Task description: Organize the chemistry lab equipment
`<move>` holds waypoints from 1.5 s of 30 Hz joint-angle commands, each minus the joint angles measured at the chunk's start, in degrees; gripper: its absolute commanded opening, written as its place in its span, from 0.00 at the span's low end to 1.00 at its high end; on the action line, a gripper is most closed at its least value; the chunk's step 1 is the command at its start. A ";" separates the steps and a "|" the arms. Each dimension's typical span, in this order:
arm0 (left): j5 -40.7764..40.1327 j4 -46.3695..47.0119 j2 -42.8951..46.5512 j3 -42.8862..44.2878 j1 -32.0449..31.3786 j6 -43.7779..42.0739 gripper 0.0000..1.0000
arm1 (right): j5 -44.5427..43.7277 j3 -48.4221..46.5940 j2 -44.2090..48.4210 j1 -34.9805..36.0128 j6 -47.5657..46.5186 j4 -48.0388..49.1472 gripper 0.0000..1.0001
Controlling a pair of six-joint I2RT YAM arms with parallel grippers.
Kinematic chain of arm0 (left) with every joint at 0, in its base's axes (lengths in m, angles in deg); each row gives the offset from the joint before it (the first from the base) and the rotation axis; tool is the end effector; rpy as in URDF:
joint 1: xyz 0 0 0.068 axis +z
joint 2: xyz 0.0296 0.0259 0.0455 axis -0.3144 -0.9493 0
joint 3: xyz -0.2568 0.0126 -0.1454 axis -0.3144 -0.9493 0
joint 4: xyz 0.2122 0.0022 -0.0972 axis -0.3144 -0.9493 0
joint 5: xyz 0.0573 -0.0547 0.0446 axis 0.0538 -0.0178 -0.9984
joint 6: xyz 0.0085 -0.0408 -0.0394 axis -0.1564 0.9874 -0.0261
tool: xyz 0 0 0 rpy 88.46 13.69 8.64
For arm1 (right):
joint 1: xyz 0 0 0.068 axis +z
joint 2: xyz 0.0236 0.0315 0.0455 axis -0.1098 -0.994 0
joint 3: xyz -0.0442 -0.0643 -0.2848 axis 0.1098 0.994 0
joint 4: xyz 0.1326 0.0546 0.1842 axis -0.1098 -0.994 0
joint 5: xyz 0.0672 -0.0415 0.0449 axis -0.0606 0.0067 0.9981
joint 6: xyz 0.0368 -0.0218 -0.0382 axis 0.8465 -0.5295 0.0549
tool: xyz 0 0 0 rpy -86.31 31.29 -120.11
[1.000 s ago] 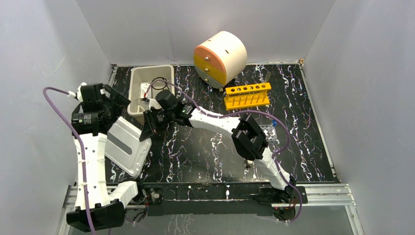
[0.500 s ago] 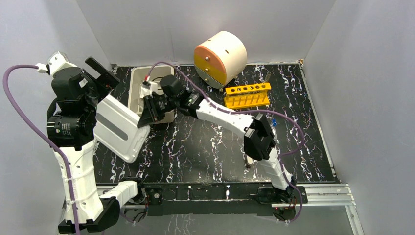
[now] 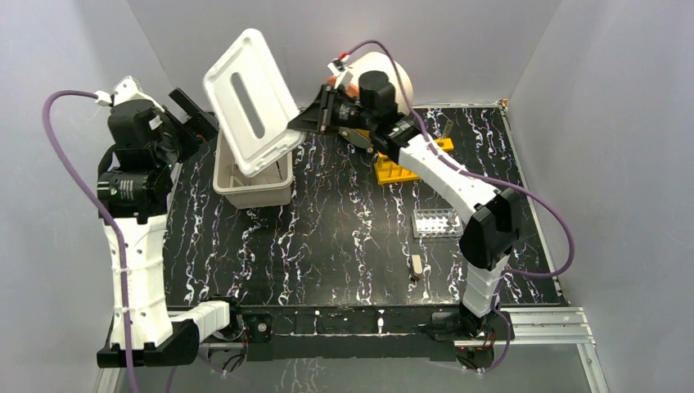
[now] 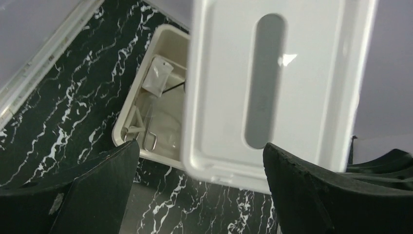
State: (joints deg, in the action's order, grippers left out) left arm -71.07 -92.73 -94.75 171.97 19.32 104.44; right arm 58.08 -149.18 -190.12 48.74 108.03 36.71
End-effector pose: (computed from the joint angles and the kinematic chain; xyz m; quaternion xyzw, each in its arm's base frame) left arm 0.1462 0.0085 0.5224 -0.2585 0.7336 -0.1068 0.6193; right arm 0.3029 0.3065 0.4427 -0.1635 0.6919 0.6183 0.3351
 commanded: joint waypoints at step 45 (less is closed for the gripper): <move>14.11 13.94 -15.55 -20.15 15.35 4.96 0.98 | -11.85 13.84 -11.09 -0.02 44.54 31.56 0.08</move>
State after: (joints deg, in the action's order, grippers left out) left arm -61.93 -79.85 -108.69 153.02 34.51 111.15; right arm 47.77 -136.09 -202.12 48.41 150.00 61.82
